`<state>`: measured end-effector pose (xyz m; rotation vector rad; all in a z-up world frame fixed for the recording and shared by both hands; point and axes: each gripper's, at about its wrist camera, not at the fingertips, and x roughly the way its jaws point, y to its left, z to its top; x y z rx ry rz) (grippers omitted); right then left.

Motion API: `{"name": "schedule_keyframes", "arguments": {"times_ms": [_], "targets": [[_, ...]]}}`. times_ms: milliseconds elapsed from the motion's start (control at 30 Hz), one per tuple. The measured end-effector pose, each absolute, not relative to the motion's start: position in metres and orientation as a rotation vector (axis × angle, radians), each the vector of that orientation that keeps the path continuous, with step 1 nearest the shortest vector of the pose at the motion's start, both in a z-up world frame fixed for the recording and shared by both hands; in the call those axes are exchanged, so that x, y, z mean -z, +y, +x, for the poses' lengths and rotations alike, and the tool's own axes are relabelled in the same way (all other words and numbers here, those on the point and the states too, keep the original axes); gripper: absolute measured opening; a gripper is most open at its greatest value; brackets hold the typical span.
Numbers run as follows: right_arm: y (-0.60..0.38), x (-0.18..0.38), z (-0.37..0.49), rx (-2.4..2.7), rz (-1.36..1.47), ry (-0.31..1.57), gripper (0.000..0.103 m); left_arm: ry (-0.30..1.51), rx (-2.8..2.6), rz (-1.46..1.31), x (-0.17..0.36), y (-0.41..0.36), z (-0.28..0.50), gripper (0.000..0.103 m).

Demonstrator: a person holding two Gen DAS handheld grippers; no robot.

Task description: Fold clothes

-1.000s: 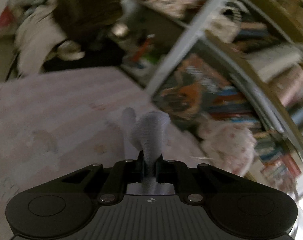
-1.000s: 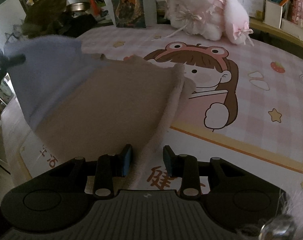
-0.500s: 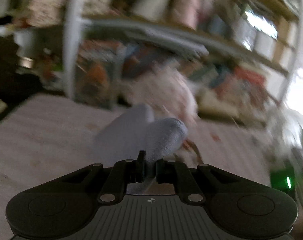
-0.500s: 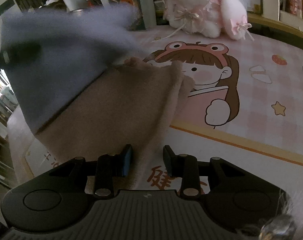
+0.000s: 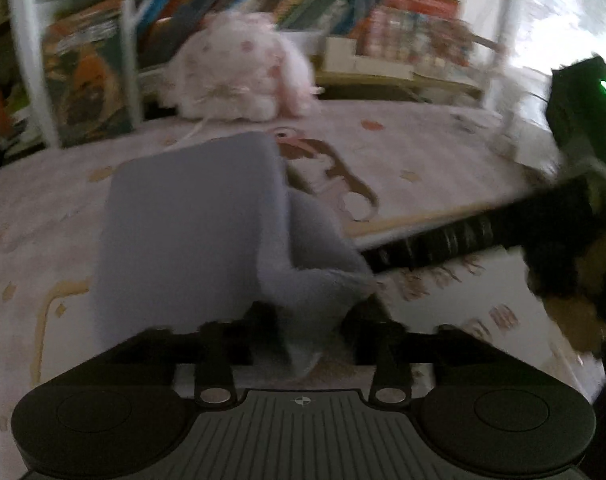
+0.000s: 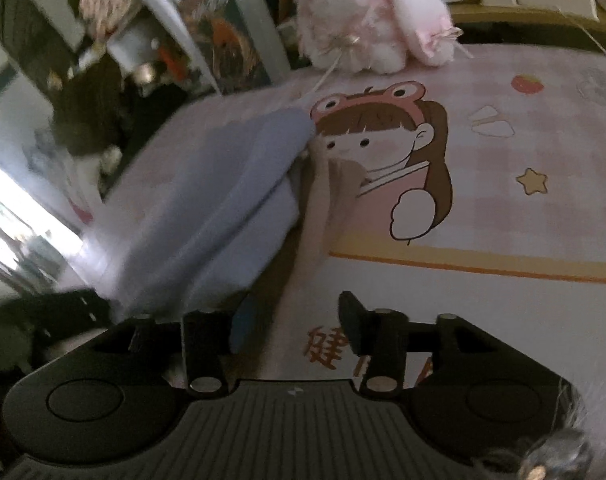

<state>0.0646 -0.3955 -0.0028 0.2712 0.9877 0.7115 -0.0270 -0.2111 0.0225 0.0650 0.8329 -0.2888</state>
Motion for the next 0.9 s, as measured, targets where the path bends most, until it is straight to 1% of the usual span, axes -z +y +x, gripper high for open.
{"name": "schedule_keyframes", "arguments": {"times_ms": [67,133,300,367,467,533,667,733,767,800,867,900], "targets": [[-0.403,-0.002,0.068,-0.729,0.347,0.998,0.055,0.812,0.340,0.052,-0.034,-0.206,-0.036,0.066],[-0.409,-0.006,0.071,-0.743,0.414,1.008,0.064,0.782,0.358,0.009,-0.048,-0.193,-0.045,0.068],[-0.409,-0.016,0.071,-0.745,0.434,1.013,0.068,0.669,0.352,-0.189,-0.084,-0.151,-0.056,0.068],[-0.407,-0.018,0.071,-0.761,0.444,1.014,0.069,0.622,0.294,-0.243,-0.086,-0.135,-0.054,0.068],[-0.404,-0.017,0.073,-0.787,0.498,1.026,0.073,0.639,0.114,-0.288,-0.068,-0.116,-0.040,0.068],[-0.400,-0.014,0.077,-0.798,0.554,1.043,0.080,0.681,0.056,-0.283,-0.051,-0.112,-0.032,0.068],[-0.379,0.003,0.092,-0.797,0.661,1.107,0.081,0.791,0.071,-0.173,-0.019,-0.128,-0.028,0.068],[-0.370,0.012,0.100,-0.765,0.709,1.133,0.081,0.795,0.066,-0.107,-0.010,-0.140,-0.033,0.067],[-0.365,0.016,0.104,-0.741,0.716,1.139,0.080,0.809,0.065,-0.099,-0.007,-0.142,-0.034,0.067],[-0.360,0.020,0.108,-0.716,0.723,1.145,0.076,0.824,0.065,-0.094,-0.004,-0.144,-0.035,0.067],[-0.350,0.019,0.111,-0.696,0.670,1.117,0.061,0.832,0.068,-0.073,-0.002,-0.146,-0.037,0.067],[-0.343,0.016,0.111,-0.686,0.609,1.100,0.045,0.832,0.068,-0.066,-0.002,-0.146,-0.037,0.067]]}}
